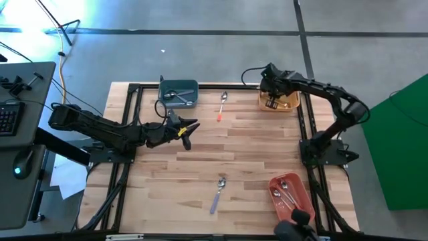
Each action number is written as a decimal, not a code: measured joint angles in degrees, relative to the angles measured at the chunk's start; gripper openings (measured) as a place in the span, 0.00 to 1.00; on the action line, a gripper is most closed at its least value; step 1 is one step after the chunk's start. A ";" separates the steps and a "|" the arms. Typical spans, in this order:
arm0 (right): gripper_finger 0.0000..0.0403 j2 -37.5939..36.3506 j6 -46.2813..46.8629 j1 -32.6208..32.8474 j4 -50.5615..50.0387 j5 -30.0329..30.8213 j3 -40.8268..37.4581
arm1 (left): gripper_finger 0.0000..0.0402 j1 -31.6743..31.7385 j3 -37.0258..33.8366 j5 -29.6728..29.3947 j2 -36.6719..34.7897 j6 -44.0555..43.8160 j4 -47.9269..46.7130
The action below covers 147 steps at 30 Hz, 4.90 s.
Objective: Sort silverware by color (type)
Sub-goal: Put the gold spoon into the yellow bin, then put the orange spoon into the orange bin
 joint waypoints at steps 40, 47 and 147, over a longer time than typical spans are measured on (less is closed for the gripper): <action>0.18 6.76 2.40 -5.37 -3.65 -1.25 0.00 | 0.21 0.07 0.04 4.03 -0.01 1.70 -2.87; 0.23 -0.14 6.02 -1.75 -4.46 -0.87 0.00 | 0.21 0.02 0.04 7.07 -0.01 -1.31 -8.02; 0.00 -11.06 48.32 55.58 50.93 14.36 -25.51 | 0.00 12.43 28.02 15.29 38.82 -1.26 -39.07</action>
